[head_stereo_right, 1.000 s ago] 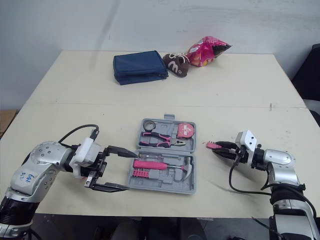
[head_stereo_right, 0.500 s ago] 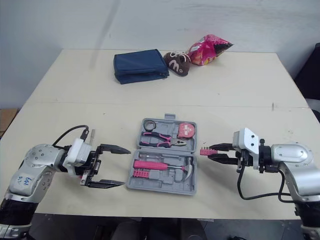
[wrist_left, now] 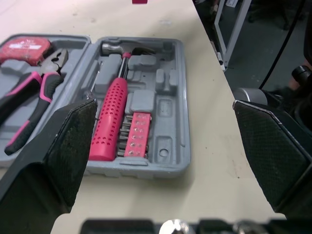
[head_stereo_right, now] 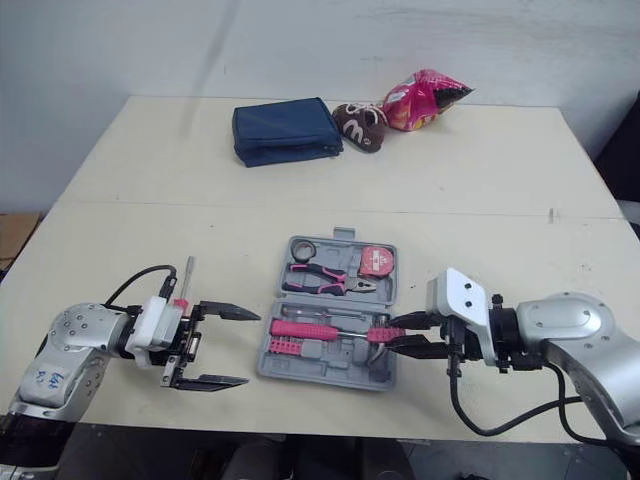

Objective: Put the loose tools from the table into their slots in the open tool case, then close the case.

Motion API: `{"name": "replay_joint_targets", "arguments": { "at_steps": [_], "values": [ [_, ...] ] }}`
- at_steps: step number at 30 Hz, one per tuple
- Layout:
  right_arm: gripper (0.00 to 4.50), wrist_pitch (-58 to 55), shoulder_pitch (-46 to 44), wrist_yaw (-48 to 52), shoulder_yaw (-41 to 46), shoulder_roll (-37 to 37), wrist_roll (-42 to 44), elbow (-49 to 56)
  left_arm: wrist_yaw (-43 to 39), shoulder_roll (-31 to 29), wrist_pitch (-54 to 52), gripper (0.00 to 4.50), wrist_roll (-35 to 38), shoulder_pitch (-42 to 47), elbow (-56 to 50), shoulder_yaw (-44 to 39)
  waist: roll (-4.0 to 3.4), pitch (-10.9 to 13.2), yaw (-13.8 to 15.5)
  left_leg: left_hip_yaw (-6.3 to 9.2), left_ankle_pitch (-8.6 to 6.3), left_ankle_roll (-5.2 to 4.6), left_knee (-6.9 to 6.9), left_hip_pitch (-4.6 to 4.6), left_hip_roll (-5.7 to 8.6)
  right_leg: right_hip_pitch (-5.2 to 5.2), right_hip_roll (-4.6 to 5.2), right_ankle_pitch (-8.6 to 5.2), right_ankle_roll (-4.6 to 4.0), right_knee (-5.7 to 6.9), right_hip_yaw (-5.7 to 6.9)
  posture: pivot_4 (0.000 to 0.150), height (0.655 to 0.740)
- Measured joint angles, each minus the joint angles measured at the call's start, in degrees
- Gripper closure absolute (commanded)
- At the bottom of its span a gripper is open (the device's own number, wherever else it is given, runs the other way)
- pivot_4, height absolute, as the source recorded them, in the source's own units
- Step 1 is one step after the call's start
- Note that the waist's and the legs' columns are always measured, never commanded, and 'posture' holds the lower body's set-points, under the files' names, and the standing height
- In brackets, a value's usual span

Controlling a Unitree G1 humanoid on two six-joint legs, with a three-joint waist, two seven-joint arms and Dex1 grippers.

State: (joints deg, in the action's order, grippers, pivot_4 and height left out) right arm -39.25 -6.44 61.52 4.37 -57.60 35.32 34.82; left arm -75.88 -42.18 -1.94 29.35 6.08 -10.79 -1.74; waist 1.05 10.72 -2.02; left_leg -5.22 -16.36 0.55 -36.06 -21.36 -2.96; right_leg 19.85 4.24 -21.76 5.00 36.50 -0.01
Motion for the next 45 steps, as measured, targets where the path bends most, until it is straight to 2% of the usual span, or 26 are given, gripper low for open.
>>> {"name": "replay_joint_targets", "arguments": {
  "at_steps": [9, 15, 26, 35, 45],
  "values": [
    [3.72, -9.6, -3.8, -7.3, -7.4, 1.5, 0.6, 4.0, 2.4, 0.8, -4.5, 0.0, 0.4, -0.3, -3.4, 0.2, 0.02, 0.0, 0.3, 0.0, 0.11, 0.05, -0.23, -0.85, 0.03, 0.87, 0.0, 0.0, 0.01, 0.29, 0.0, 0.15, 0.74],
    [3.72, -12.5, -6.8, -10.6, -9.7, 2.3, 0.4, 4.3, 3.1, 0.8, -6.8, 0.0, 0.5, 0.8, -4.4, 0.2, 0.02, 0.0, 0.2, 0.02, 0.12, -0.07, -0.31, -0.81, 0.08, 0.85, 0.03, 0.02, 0.03, 0.43, 0.0, 0.15, 0.74],
    [3.72, -22.3, -12.0, -18.2, -16.1, 8.6, 1.8, 7.0, 4.7, 0.6, -10.6, 0.0, 0.7, 1.3, -7.2, 0.4, 0.03, 0.0, 0.2, 0.04, 0.13, -0.05, -0.29, -0.83, 0.13, 0.87, 0.09, 0.02, 0.03, 0.45, 0.03, 0.15, 0.74],
    [3.72, -24.6, -17.6, -19.5, -23.9, 10.3, -1.5, 4.0, 4.9, -0.7, -14.4, 0.0, 2.2, 1.6, -8.9, 0.5, 0.04, 0.0, 0.2, 0.05, 0.14, -0.05, -0.29, -0.84, 0.12, 0.88, 0.09, 0.02, 0.03, 0.46, 0.04, 0.15, 0.74],
    [3.72, -25.0, -19.4, -20.8, -26.6, 15.0, -3.4, 1.2, 5.1, -1.8, -15.6, 0.0, 2.4, 1.4, -9.2, 0.1, 0.07, 0.0, -0.5, 0.05, 0.16, -0.07, -0.27, -0.81, 0.11, 0.89, 0.08, 0.02, 0.03, 0.53, 0.04, 0.15, 0.74]
  ]
}}
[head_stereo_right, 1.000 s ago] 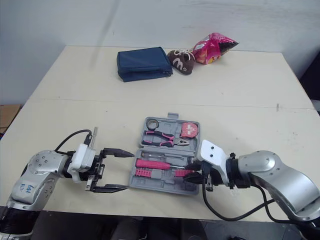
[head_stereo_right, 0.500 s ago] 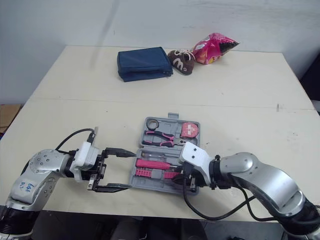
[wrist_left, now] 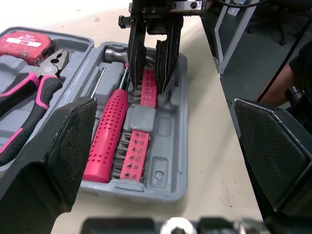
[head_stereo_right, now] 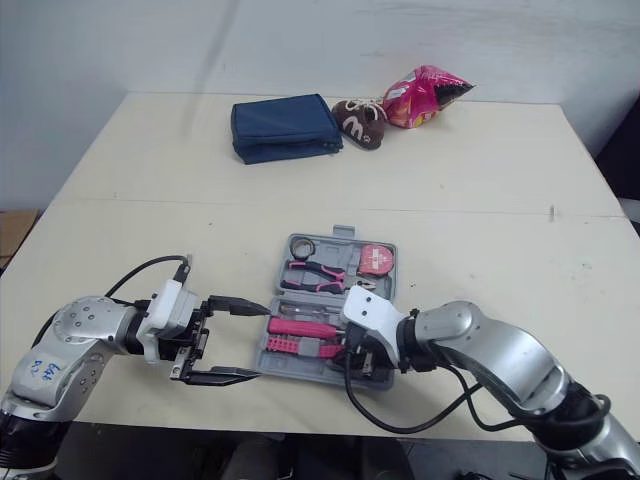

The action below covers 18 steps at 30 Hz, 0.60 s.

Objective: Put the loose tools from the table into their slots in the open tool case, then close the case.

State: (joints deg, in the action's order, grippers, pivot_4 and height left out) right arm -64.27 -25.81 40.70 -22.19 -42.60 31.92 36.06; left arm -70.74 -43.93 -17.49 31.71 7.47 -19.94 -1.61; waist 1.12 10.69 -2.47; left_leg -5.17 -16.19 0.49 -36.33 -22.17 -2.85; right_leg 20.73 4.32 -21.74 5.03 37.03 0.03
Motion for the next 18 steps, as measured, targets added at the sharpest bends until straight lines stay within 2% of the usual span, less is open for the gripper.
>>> {"name": "replay_joint_targets", "arguments": {
  "at_steps": [9, 11, 12, 14, 18],
  "values": [
    [3.72, -1.6, -0.8, 0.0, -0.2, 0.5, 0.0, -0.3, 0.2, 0.0, 0.3, 0.0, 0.0, -0.5, 0.0, 0.0, 0.01, 0.0, -0.4, 0.0, 0.0, -0.01, 0.0, -0.01, 0.02, -0.01, 0.03, 0.0, 0.0, -0.02, 0.0, 0.15, 0.74],
    [2.68, -1.6, -0.8, 0.0, -0.2, 0.3, 0.0, -0.1, 0.3, 0.1, 0.7, 0.0, 0.0, -0.8, 0.0, 0.0, 0.01, 0.0, -0.4, 0.01, 0.0, -0.01, 0.0, -0.01, 0.03, -0.01, 0.05, 0.0, 0.0, -0.02, 0.01, 0.15, 0.74],
    [2.36, -1.4, -0.6, 0.1, -0.1, 0.0, 0.0, 0.2, 0.4, 0.1, 0.8, 0.0, 0.0, -1.0, 0.0, 0.0, 0.01, 0.0, -0.4, 0.01, 0.0, -0.01, 0.0, -0.01, 0.04, -0.02, 0.06, 0.0, 0.0, -0.02, 0.01, 0.15, 0.74],
    [1.39, 0.3, 0.0, 0.9, 0.3, -1.1, 0.0, 0.8, 0.6, 0.1, 1.2, 0.0, 0.0, -1.5, 0.0, 0.0, 0.01, 0.0, -0.3, 0.01, -0.01, -0.03, -0.01, -0.02, 0.05, -0.02, 0.07, 0.0, 0.0, -0.03, 0.01, 0.15, 0.74],
    [1.39, 4.9, 1.4, 4.5, 6.0, -3.3, 1.5, 3.0, 0.6, 0.1, 2.6, 0.0, 0.0, -3.4, 0.2, -0.6, 0.03, 0.0, -0.3, 0.01, -0.02, -0.06, 0.0, -0.03, 0.08, -0.02, 0.1, 0.0, 0.01, -0.05, 0.02, 0.15, 0.74]
  ]
}}
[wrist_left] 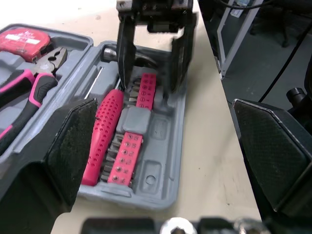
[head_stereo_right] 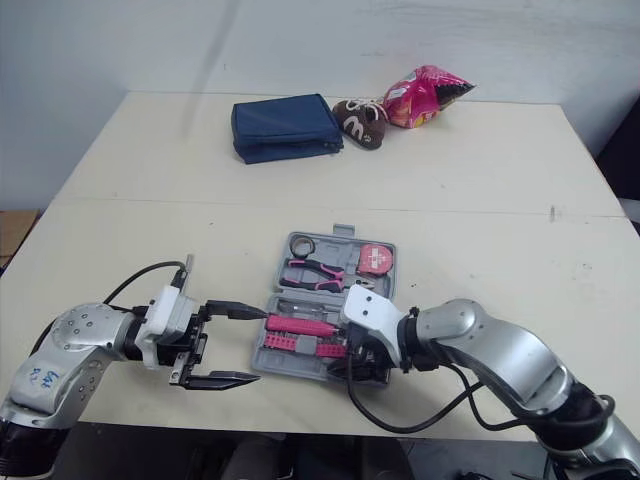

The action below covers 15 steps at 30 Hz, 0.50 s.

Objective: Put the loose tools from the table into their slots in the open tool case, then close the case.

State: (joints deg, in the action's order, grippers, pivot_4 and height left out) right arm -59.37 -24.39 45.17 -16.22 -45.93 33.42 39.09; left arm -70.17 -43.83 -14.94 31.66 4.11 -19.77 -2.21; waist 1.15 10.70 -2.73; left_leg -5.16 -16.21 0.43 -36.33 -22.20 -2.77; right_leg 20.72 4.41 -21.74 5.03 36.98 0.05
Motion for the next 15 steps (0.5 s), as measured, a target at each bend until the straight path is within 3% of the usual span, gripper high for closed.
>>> {"name": "replay_joint_targets", "arguments": {
  "at_steps": [6, 9, 13, 15],
  "values": [
    [1.39, 9.1, 5.6, 7.2, 8.4, -5.6, 1.3, 1.3, -0.1, 0.1, 2.6, 0.0, -0.4, 0.1, 2.4, -0.9, 0.0, 0.0, 0.3, 0.03, 0.0, 0.0, 0.07, 0.01, -0.01, -0.03, -0.03, 0.0, 0.0, -0.08, 0.06, 0.15, 0.74],
    [2.11, 16.7, 9.3, 10.0, 9.9, -1.1, 1.6, -0.4, -0.1, 0.7, 3.7, 0.0, -0.8, 0.3, 2.9, -0.9, 0.08, 0.0, 0.0, 0.0, 0.01, 0.0, 0.04, 0.02, -0.04, -0.04, -0.09, 0.0, 0.0, -0.06, 0.02, 0.15, 0.74],
    [4.2, 25.9, 12.7, 13.0, 8.9, 1.8, -1.0, -5.8, -0.1, 1.2, 5.0, 0.0, -1.7, 0.8, 3.6, -0.3, 0.1, 0.0, 0.1, -0.01, 0.01, -0.01, -0.06, 0.03, 0.0, -0.06, -0.06, 0.02, 0.03, 0.0, 0.02, 0.15, 0.74],
    [4.44, 29.8, 13.0, 13.8, 7.1, 2.1, -4.3, -8.8, -0.1, 1.2, 5.4, 0.0, -2.1, 1.0, 4.5, 0.0, 0.1, 0.0, 0.1, -0.01, 0.01, -0.01, -0.09, 0.04, -0.01, -0.07, -0.07, 0.02, 0.03, 0.01, 0.02, 0.15, 0.74]
  ]
}}
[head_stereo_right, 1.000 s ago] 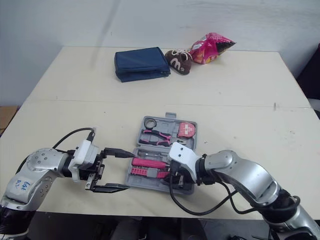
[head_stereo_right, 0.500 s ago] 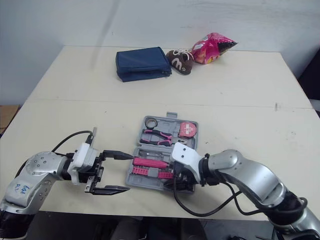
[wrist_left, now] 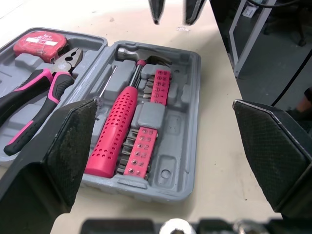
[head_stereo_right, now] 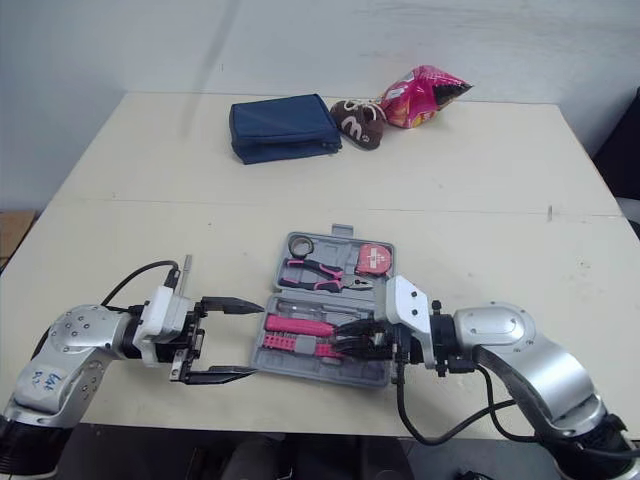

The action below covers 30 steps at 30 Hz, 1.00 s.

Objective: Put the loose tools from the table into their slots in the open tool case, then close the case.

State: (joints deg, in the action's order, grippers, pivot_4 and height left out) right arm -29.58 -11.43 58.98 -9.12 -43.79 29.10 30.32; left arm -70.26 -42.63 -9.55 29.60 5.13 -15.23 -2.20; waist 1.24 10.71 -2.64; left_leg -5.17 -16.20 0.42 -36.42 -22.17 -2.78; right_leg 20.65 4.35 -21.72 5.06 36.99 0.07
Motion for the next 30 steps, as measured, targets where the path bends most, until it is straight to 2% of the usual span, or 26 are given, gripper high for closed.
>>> {"name": "replay_joint_targets", "arguments": {
  "at_steps": [3, 8, 20, 22, 25, 28, 30],
  "values": [
    [4.44, 5.8, 0.1, 1.2, -4.4, 0.1, -6.4, -5.4, -0.5, 0.0, 1.1, 0.0, -0.6, 0.0, 0.4, 0.0, 0.0, 0.0, 0.0, 0.0, 0.02, 0.04, 0.01, -0.01, -0.01, 0.03, -0.01, 0.0, 0.0, 0.01, 0.01, 0.15, 0.74],
    [4.44, 12.3, 0.1, 2.0, -6.9, 0.3, -12.4, -10.3, -0.3, 0.0, 3.3, 0.0, -1.5, 0.0, 2.0, -0.2, 0.0, 0.0, 0.0, 0.0, 0.04, 0.07, -0.02, 0.01, -0.02, 0.0, -0.01, 0.0, 0.0, 0.02, 0.01, 0.15, 0.74],
    [4.44, 17.0, -0.2, 1.6, -8.3, 0.7, -17.4, -10.1, -2.4, -1.2, 10.1, 0.0, -3.4, -1.2, 9.8, -2.4, 0.28, -0.2, -0.2, 0.04, 0.02, 0.05, -0.03, 0.12, -0.03, -0.09, 0.03, 0.0, -0.01, 0.1, 0.05, 0.15, 0.74],
    [4.44, 18.9, 1.8, 1.9, -6.0, 1.4, -15.7, -10.2, -2.0, -1.2, 10.9, 0.0, -3.4, -1.4, 10.3, -3.4, 0.26, -0.2, -0.1, 0.04, 0.01, 0.05, -0.02, 0.08, -0.02, -0.06, 0.03, 0.0, -0.01, 0.09, 0.06, 0.15, 0.74],
    [4.44, 23.6, 5.9, 3.3, 3.4, 2.7, -7.5, -9.9, 0.4, -1.0, 10.7, 0.0, -2.8, -2.1, 11.4, -6.8, 0.25, -0.1, 0.2, 0.03, -0.01, 0.01, -0.03, 0.04, -0.01, -0.05, 0.04, 0.0, 0.0, 0.07, 0.08, 0.15, 0.74],
    [4.44, 25.7, 9.6, 4.9, 12.8, 0.3, -3.3, -10.5, 2.8, -1.4, 8.6, 0.0, -1.4, -4.0, 11.4, -11.7, 0.26, -0.1, 0.5, 0.03, -0.03, -0.03, -0.04, 0.07, -0.01, -0.1, 0.06, 0.01, 0.01, 0.06, 0.08, 0.15, 0.74],
    [3.85, 23.6, 12.1, 7.2, 18.3, -2.2, 1.5, -11.0, 3.9, -2.3, 7.2, 0.0, -0.4, -5.4, 11.4, -15.0, 0.25, -0.1, 0.7, 0.04, -0.03, -0.03, -0.03, 0.08, -0.01, -0.09, 0.06, 0.01, 0.01, 0.08, 0.08, 0.15, 0.74]
  ]
}}
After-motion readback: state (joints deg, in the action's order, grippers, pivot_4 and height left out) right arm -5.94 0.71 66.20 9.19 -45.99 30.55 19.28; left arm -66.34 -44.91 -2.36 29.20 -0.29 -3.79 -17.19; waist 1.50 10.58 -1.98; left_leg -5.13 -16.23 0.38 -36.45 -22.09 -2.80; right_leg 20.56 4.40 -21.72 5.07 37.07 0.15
